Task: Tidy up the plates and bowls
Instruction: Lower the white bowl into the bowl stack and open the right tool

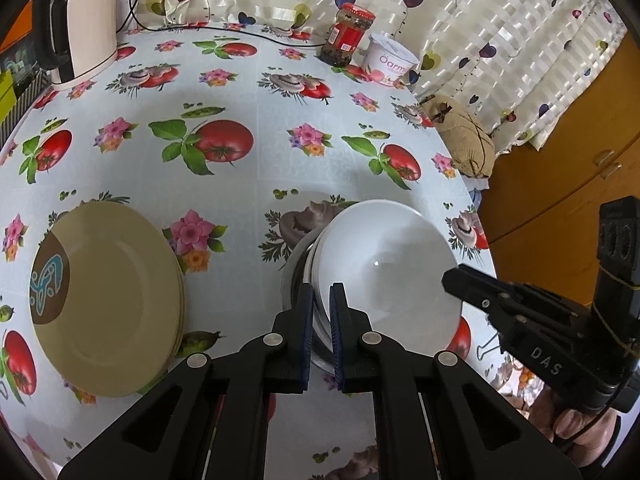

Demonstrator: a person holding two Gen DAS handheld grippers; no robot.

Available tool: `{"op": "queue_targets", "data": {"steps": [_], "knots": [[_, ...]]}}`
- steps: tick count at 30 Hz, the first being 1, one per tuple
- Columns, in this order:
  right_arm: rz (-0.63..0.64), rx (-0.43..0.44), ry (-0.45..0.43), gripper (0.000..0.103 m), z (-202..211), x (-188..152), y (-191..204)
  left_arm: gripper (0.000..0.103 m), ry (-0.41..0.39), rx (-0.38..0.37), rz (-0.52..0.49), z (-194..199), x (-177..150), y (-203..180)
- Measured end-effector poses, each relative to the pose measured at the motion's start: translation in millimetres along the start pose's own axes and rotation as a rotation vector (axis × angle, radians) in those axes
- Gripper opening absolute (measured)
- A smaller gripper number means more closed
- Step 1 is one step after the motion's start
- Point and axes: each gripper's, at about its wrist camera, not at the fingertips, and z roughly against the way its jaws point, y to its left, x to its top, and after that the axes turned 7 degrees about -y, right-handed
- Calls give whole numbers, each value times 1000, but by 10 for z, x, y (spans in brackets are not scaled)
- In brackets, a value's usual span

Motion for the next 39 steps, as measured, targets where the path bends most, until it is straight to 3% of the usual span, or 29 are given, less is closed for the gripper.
{"op": "queue_targets", "data": {"steps": [20, 23, 28, 39], "knots": [[-3, 5, 20, 13, 13, 20, 10, 9, 7, -16, 7, 28, -13, 14], [-3, 16, 14, 15, 40, 22, 18, 9, -3, -26, 6, 43, -10, 27], [-2, 25, -14, 30, 122, 28, 1, 9, -44, -30, -1, 128, -4, 54], [-11, 40, -84, 30, 279, 36, -156, 9, -116, 3, 4, 241, 30, 188]]}}
